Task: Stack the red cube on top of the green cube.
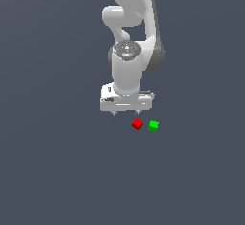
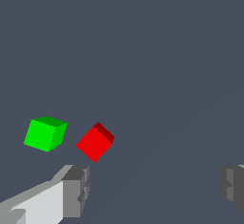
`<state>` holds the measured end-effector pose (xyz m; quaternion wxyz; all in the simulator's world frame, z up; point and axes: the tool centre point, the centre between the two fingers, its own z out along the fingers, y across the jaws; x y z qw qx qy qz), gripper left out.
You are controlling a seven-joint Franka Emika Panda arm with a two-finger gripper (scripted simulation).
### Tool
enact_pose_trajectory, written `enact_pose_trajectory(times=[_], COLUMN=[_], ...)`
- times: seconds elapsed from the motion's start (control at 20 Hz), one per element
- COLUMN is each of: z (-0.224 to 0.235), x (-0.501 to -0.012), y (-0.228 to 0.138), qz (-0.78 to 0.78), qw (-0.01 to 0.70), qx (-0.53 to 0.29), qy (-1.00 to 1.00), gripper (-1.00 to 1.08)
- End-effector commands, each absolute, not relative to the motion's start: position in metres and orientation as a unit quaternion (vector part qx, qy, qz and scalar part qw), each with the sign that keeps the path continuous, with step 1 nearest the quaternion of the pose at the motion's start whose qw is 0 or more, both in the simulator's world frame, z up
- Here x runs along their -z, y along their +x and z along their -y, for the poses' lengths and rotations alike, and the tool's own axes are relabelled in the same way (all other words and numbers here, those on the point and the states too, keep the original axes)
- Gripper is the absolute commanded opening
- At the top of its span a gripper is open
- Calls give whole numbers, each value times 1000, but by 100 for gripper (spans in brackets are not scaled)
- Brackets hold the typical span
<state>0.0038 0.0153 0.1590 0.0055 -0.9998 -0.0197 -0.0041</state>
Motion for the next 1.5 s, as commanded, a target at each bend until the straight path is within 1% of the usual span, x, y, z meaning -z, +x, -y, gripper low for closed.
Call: enact_pose_trajectory(times=[0.0, 0.65, 1.45], z=[-15, -23, -52], x=[-159, -147, -105], y=[4, -2, -16], qz=[20, -32, -206], qw=[5, 5, 2], qx=[4, 4, 2], qy=[-1000, -999, -979], gripper=[100, 100, 100])
